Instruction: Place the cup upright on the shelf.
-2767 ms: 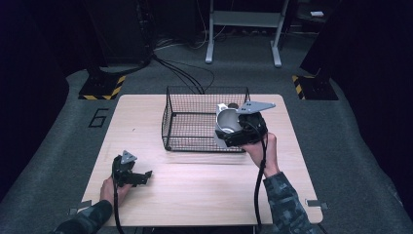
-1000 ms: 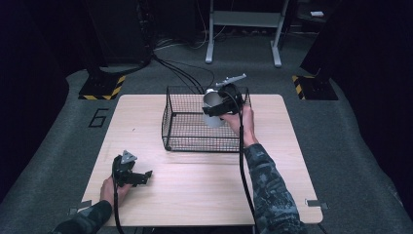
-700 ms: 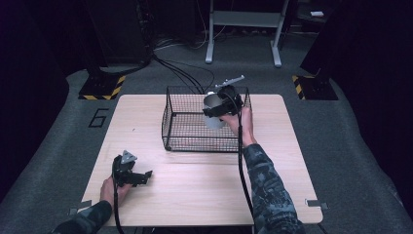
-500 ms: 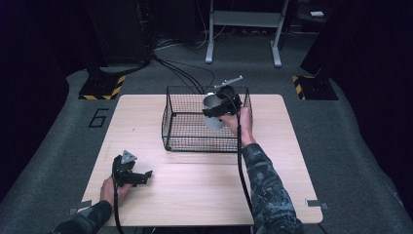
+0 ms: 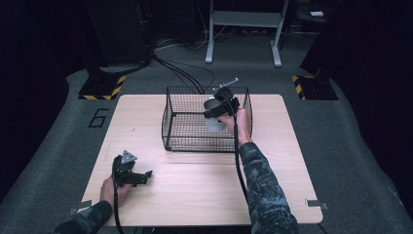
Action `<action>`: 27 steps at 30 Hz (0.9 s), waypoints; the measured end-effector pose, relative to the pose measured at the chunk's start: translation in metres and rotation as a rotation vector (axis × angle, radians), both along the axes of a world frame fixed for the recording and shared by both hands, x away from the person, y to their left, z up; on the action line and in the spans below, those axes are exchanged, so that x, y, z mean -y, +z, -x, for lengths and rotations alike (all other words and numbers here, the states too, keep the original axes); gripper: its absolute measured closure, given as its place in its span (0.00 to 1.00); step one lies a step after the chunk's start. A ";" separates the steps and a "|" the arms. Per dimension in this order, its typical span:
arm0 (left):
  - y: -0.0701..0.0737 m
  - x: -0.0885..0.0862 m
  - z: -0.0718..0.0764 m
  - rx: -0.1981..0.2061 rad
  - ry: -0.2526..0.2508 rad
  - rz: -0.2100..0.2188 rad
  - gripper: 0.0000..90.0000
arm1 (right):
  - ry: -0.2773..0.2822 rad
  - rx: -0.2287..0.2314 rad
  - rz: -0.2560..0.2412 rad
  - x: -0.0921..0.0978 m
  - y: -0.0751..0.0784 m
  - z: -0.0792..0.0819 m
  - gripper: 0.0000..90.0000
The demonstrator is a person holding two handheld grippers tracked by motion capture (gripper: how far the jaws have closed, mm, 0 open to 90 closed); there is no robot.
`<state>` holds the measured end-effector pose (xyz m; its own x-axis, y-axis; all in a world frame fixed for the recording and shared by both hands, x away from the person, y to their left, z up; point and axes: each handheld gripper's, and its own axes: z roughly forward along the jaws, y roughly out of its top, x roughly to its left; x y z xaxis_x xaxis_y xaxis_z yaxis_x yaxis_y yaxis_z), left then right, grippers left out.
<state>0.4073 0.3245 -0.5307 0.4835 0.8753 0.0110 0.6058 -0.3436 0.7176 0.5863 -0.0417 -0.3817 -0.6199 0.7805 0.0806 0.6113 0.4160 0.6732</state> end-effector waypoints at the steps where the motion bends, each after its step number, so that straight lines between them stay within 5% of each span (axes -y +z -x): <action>1: 0.000 0.000 0.000 -0.001 0.000 0.002 0.01 | 0.002 -0.008 -0.004 0.000 -0.001 -0.001 0.07; 27: 0.000 0.000 0.000 -0.001 -0.004 -0.005 0.01 | -0.010 -0.084 0.064 -0.011 -0.027 -0.015 0.07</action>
